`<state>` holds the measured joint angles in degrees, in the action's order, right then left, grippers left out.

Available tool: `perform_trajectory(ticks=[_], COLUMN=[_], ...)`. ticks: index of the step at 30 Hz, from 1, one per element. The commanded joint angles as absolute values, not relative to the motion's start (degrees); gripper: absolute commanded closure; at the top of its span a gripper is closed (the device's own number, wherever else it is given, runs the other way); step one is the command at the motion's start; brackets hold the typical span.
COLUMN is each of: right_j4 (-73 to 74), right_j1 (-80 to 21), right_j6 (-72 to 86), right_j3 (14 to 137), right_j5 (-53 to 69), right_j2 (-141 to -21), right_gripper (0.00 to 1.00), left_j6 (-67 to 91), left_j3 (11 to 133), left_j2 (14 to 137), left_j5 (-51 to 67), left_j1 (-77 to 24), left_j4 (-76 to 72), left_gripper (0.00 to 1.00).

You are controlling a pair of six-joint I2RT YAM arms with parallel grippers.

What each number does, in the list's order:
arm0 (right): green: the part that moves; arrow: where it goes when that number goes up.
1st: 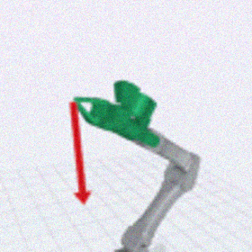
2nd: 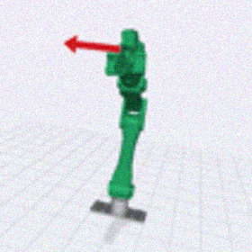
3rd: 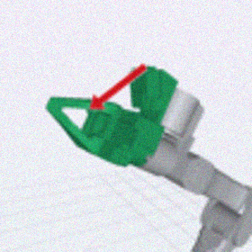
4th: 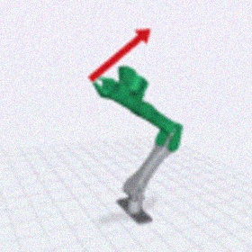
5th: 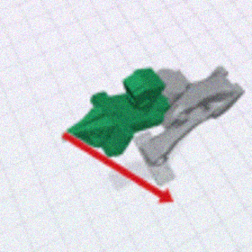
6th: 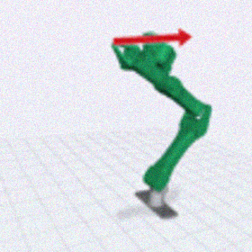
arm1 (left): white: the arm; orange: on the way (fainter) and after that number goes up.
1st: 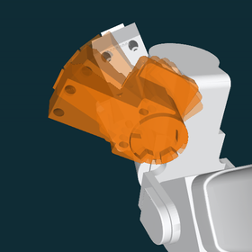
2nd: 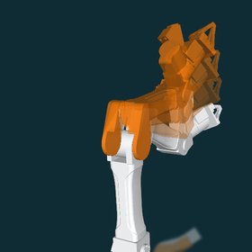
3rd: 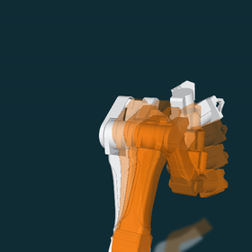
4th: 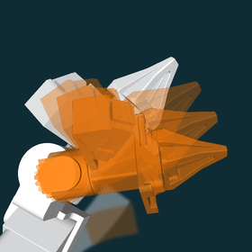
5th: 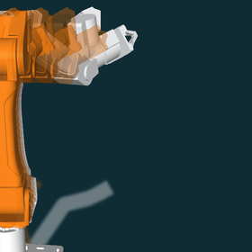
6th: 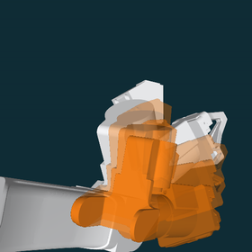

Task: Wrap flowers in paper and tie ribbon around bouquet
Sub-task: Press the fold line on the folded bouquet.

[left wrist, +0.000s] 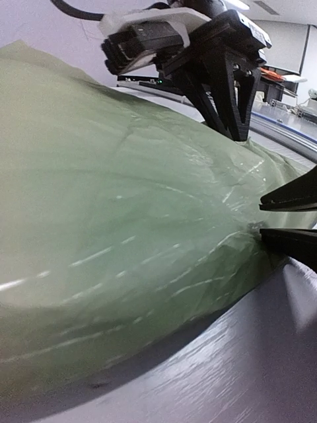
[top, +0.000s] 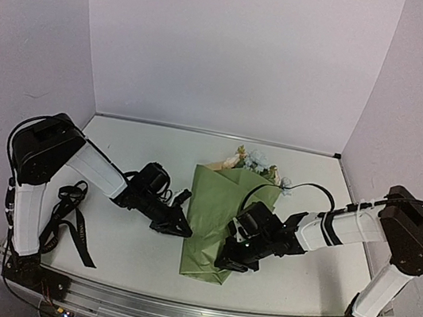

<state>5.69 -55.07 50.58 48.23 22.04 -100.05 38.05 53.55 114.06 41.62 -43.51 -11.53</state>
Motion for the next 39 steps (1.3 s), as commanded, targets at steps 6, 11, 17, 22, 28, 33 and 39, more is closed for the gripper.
perform_trajectory(ticks=[6, 11, 17, 22, 28, 33, 39], right_j4=[13.3, 13.6, 13.7, 13.7, 13.7, 13.7, 13.7], right_j1=[-55.1, -55.1, -55.1, -55.1, -55.1, -55.1, -54.9], right_j6=[49.4, 49.0, 48.6, 48.4, 48.3, 48.2, 48.3], right_j3=[46.8, 46.3, 45.8, 45.2, 44.5, 44.0, 43.4], right_j5=[19.6, 19.6, 19.9, 20.0, 20.1, 20.2, 20.4], right_j2=[-101.3, -101.0, -100.7, -100.4, -100.2, -100.1, -100.1], right_gripper=[0.87, 0.86, 0.87, 0.87, 0.87, 0.87, 0.87], left_j6=[40.8, 40.8, 40.2, 39.2, 37.6, 38.0, 36.8], left_j3=[61.3, 65.4, 71.0, 77.1, 87.9, 95.0, 106.1], left_j2=[118.7, 121.5, 124.8, 128.7, 135.6, 139.8, 144.2], left_j5=[41.2, 41.6, 43.0, 46.4, 49.6, 49.9, 50.6], left_j1=[-39.7, -38.1, -35.3, -31.9, -28.8, -26.2, -24.1], left_j4=[-11.9, -10.2, -7.1, -4.5, 0.3, 2.8, 7.9], left_gripper=[0.85, 0.85, 0.85, 0.85, 0.85, 0.84, 0.84])
